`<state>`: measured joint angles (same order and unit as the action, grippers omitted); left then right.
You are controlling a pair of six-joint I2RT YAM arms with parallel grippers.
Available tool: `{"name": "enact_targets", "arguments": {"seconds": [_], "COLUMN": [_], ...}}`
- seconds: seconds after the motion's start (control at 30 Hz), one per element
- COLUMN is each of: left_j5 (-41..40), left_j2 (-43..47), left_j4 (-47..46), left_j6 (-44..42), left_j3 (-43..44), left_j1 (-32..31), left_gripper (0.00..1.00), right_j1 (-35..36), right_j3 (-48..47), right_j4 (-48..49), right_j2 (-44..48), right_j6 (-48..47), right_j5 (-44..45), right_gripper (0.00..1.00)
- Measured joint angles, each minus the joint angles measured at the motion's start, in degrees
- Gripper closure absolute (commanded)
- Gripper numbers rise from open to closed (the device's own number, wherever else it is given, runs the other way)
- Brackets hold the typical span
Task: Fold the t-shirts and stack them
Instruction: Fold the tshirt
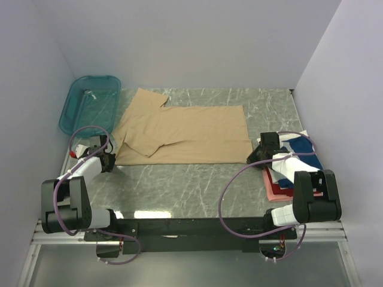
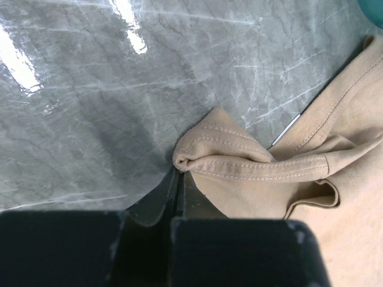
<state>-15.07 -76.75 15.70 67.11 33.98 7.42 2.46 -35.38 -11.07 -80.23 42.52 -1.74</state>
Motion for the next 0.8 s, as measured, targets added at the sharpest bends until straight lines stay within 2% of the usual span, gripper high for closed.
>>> {"name": "enact_targets", "arguments": {"seconds": [0.8], "left_j5": [-5.09], "left_j2": [8.55], "left_j4": [6.23], "left_j6": [0.33], "left_j3": [-0.94], "left_j1": [0.0], "left_gripper": [0.99], "right_j1": [-0.37], "right_j3": [4.02], "right_j4": [-2.01], "right_j2": [9.14], "right_j6": [-0.02], "right_j5": [-2.62], "right_gripper": [1.0]}}
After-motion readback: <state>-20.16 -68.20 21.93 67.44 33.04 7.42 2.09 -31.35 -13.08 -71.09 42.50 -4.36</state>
